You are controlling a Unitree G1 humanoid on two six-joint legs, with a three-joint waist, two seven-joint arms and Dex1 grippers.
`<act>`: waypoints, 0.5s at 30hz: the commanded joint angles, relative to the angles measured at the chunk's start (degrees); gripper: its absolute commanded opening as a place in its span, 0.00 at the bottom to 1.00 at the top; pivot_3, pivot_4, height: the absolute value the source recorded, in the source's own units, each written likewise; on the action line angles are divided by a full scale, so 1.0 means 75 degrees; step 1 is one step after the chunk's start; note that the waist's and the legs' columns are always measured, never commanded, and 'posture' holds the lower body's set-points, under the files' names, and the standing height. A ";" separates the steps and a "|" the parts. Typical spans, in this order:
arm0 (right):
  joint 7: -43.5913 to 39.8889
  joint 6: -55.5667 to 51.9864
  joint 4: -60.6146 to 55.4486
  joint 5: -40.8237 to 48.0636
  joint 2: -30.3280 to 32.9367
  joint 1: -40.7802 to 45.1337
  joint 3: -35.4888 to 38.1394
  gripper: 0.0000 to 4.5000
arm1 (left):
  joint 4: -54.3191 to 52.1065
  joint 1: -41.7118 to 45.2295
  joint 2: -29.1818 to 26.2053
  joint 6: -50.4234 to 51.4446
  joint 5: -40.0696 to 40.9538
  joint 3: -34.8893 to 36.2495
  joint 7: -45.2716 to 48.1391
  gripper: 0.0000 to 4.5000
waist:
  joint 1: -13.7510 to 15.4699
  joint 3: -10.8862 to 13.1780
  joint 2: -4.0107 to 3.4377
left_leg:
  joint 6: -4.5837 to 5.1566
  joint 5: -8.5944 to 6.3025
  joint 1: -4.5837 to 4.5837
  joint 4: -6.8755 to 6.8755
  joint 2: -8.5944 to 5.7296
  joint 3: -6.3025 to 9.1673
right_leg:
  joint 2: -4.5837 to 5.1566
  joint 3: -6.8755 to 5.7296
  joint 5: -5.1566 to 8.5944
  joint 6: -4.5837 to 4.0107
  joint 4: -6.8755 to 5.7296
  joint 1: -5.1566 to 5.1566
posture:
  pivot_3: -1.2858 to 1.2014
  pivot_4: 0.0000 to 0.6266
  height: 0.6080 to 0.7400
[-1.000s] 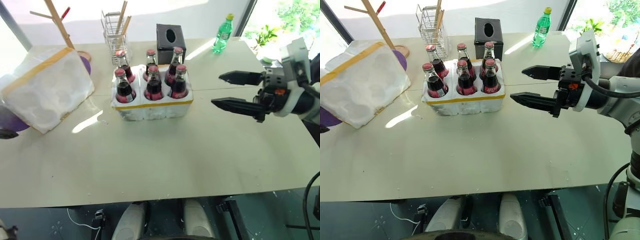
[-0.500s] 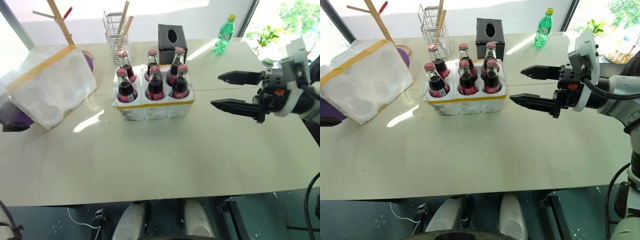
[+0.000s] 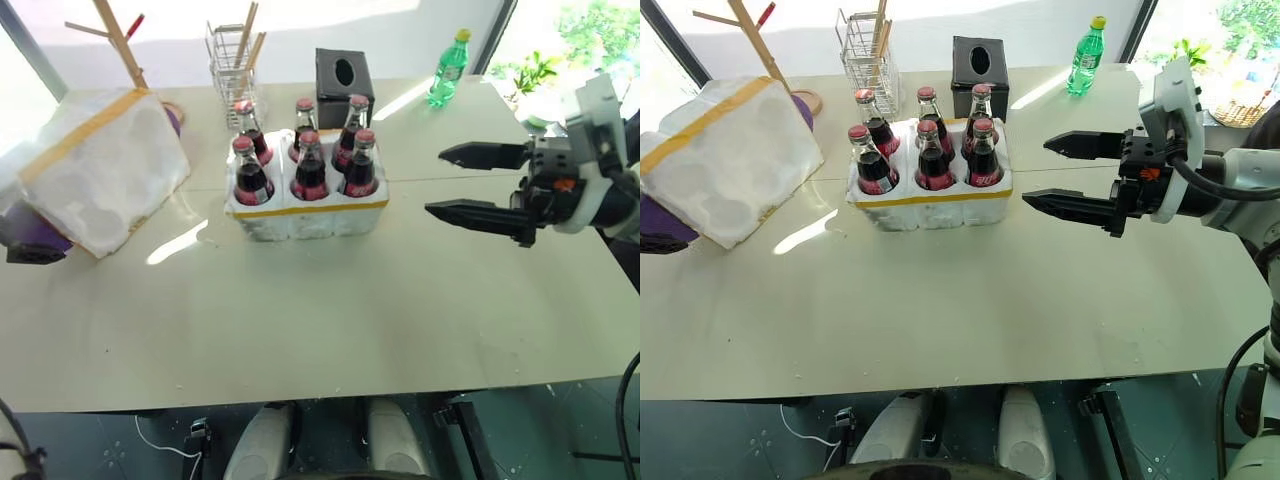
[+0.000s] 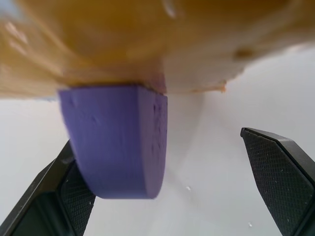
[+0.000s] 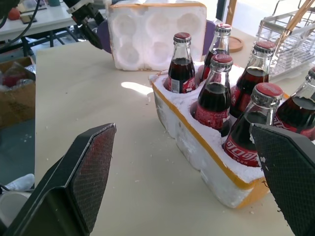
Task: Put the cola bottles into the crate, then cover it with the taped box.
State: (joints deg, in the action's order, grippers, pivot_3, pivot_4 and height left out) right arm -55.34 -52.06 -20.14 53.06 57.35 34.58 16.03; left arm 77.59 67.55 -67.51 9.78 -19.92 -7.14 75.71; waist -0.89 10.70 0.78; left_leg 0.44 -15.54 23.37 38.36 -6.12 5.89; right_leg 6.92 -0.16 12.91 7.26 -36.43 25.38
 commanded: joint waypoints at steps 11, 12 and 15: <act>0.0322 0.0059 -0.0342 0.0285 -0.0017 -0.0038 0.0196 0.99 | 0.0024 0.0090 -0.0094 0.0023 0.0072 0.0187 -0.1104 1.00 | -0.0007 0.0000 0.0000 | 0.0000 0.0000 0.0000 0.0000 0.0000 0.0000 | 0.0000 0.0001 0.0000 0.0000 -0.0016 0.0003 | 0.52 0.24 1.00; 0.0336 0.0046 -0.0325 0.0313 -0.0011 -0.0004 0.0189 1.00 | 0.0035 0.0066 -0.0082 0.0060 0.0093 0.0212 -0.1223 0.94 | -0.0007 0.0000 0.0000 | 0.0000 0.0000 0.0000 0.0000 0.0000 0.0000 | 0.0000 0.0002 0.0000 0.0000 -0.0017 0.0003 | 0.52 0.24 1.00; 0.0366 0.0034 -0.0283 0.0345 0.0003 0.0065 0.0156 1.00 | 0.0055 0.0068 -0.0065 0.0229 0.0160 0.0251 -0.1198 0.71 | 0.0000 0.0000 0.0001 | 0.0000 0.0000 0.0000 0.0000 0.0000 0.0000 | 0.0000 0.0002 0.0000 0.0000 -0.0019 0.0004 | 0.52 0.24 1.00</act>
State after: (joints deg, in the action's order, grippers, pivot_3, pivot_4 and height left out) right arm -52.75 -52.13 -21.31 54.81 57.22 33.82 16.02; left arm 78.18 67.51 -67.14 10.92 -19.48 -6.66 67.01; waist -0.89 10.70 0.79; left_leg 0.44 -15.54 23.37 38.36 -6.13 5.89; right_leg 6.92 -0.15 12.91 7.26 -36.57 25.40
